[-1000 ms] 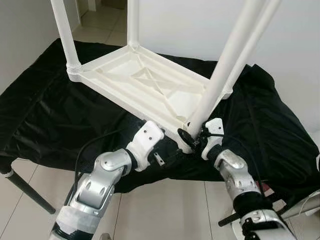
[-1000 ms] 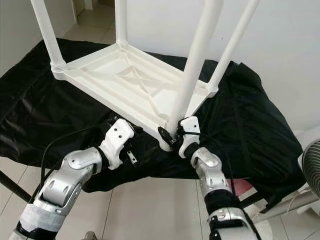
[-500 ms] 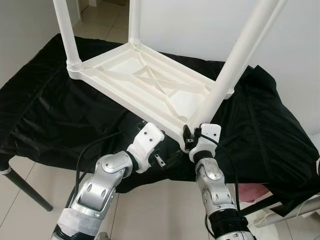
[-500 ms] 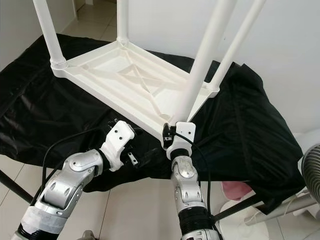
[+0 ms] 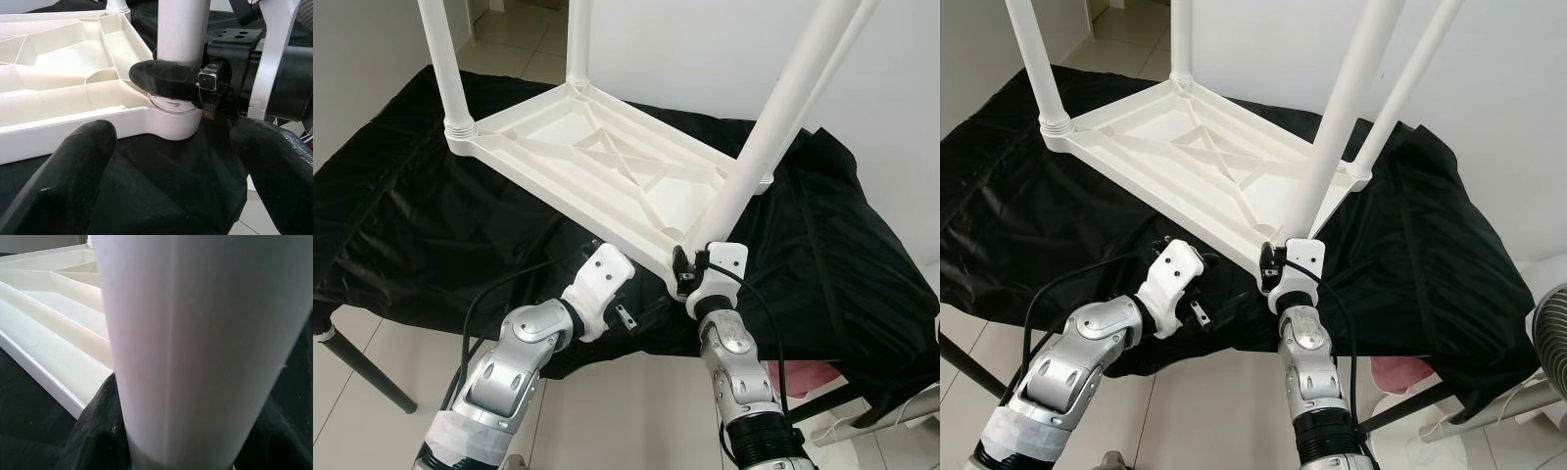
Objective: Building children table
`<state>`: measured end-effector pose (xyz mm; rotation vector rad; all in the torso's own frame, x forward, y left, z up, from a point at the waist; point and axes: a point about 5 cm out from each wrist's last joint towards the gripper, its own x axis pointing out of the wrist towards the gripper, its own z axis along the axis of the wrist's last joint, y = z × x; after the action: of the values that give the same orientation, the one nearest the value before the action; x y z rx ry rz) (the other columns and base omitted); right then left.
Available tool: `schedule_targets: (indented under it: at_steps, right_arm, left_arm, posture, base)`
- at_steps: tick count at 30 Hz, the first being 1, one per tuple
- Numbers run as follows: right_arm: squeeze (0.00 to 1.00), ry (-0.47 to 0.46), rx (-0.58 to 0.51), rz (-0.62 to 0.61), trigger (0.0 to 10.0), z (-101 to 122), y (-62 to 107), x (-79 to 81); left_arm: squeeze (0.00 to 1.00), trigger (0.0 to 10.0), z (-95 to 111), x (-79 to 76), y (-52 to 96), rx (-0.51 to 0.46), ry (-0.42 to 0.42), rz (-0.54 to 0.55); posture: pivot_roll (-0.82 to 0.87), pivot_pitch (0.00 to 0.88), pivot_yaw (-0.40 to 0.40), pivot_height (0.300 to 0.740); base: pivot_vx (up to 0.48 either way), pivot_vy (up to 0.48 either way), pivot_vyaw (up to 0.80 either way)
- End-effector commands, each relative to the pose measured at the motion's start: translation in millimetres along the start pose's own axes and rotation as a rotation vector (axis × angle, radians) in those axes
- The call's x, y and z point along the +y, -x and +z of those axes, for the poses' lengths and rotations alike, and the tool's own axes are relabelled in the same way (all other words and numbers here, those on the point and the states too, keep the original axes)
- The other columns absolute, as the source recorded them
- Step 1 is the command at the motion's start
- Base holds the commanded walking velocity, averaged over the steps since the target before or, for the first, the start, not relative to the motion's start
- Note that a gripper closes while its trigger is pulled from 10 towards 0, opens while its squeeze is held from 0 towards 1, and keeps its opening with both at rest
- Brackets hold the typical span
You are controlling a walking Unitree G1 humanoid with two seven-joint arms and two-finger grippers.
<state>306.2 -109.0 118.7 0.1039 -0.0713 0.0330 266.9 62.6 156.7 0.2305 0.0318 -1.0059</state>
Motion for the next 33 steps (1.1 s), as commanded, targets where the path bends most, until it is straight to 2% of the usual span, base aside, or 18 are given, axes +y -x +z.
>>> schedule_targets:
  at_steps: [1,5,7,9,10,13,14,15,16,25,27,28,29,30,33]
  right_arm:
    - [1.00,-0.015,-0.002,0.027,10.0,-4.6,9.3,2.4]
    - [1.00,-0.006,-0.036,0.048,10.0,-0.4,12.9,-3.7]
    - [1.00,-0.010,-0.050,0.078,10.0,0.9,18.7,-13.0]
    - [1.00,-0.010,-0.050,0.078,10.0,0.9,18.7,-13.0]
    - [1.00,0.008,-0.062,0.095,10.0,0.9,24.4,-27.3]
    - [1.00,0.017,-0.063,0.098,10.0,0.6,26.0,-32.1]
    - [0.86,0.013,-0.061,0.125,10.0,-0.4,27.4,-35.4]
    - [0.86,0.013,-0.061,0.125,10.0,-0.4,27.4,-35.4]
    - [0.00,0.017,-0.061,0.158,10.0,-1.2,28.3,-38.4]
    - [0.00,0.036,-0.071,0.290,10.0,2.0,20.5,-50.6]
    - [0.00,0.047,-0.064,0.336,10.0,2.8,16.1,-51.3]
    - [0.00,0.065,-0.044,0.427,10.0,5.3,3.4,-52.6]
    - [0.00,0.065,-0.044,0.427,10.0,5.3,3.4,-52.6]
    - [0.00,0.074,-0.021,0.486,10.0,6.4,-5.7,-52.8]
    - [0.00,0.068,-0.010,0.512,10.0,6.3,-7.8,-51.8]
  left_arm:
    - [0.00,10.0,0.7,-3.1,-1.4,-0.004,-0.002,0.033]
    - [0.00,10.0,0.2,-3.9,-1.7,-0.003,-0.002,0.029]
    - [0.00,10.0,0.4,-3.8,-2.3,-0.003,-0.004,0.027]
    - [0.00,10.0,0.4,-3.8,-2.3,-0.003,-0.004,0.027]
    - [0.00,10.0,0.7,-3.8,-2.5,-0.004,-0.004,0.023]
    - [0.00,10.0,0.8,-4.0,-2.4,-0.004,-0.004,0.022]
    - [0.00,10.0,0.5,-4.3,-2.4,-0.003,-0.003,0.020]
    - [0.00,10.0,0.5,-4.3,-2.4,-0.003,-0.003,0.020]
    - [0.00,10.0,0.3,-4.5,-2.4,-0.002,-0.002,0.017]
    - [0.00,10.0,-0.1,-4.1,-3.0,-0.001,0.000,0.011]
    - [0.00,10.0,0.0,-4.0,-3.6,-0.001,0.000,0.010]
    - [0.00,10.0,1.1,-2.9,-4.5,-0.004,0.000,0.009]
    - [0.00,10.0,1.1,-2.9,-4.5,-0.004,0.000,0.009]
    - [0.00,10.0,1.3,-1.6,-4.9,-0.003,-0.001,0.010]
    - [0.00,10.0,1.5,-1.0,-4.8,-0.003,-0.003,0.010]
  posture:
    - [0.10,0.020,-0.153,0.740]
    - [0.10,0.020,-0.153,0.740]
    - [0.09,0.021,-0.152,0.740]
    - [0.09,0.021,-0.152,0.740]
    - [0.08,0.022,-0.149,0.740]
    - [0.08,0.022,-0.149,0.740]
    - [0.08,0.022,-0.147,0.740]
    - [0.08,0.022,-0.147,0.740]
    - [0.08,0.023,-0.143,0.740]
    - [0.07,0.023,-0.130,0.740]
    - [0.07,0.023,-0.130,0.740]
    - [0.06,0.025,-0.117,0.740]
    - [0.06,0.025,-0.117,0.740]
    - [0.06,0.025,-0.111,0.740]
    - [0.06,0.027,-0.106,0.740]
  base:
    - [0.000,0.000,0.00]
    - [0.000,0.000,0.00]
    - [0.000,0.000,0.00]
    - [0.000,0.000,0.00]
    - [0.000,0.000,0.00]
    - [0.000,0.000,0.00]
    - [0.000,0.000,0.00]
    - [0.000,0.000,0.00]
    - [0.000,0.000,0.00]
    - [0.000,0.000,0.00]
    - [0.000,0.000,0.00]
    - [0.000,0.000,0.00]
    - [0.000,0.000,0.00]
    - [0.000,0.000,0.00]
    - [0.000,0.000,0.00]
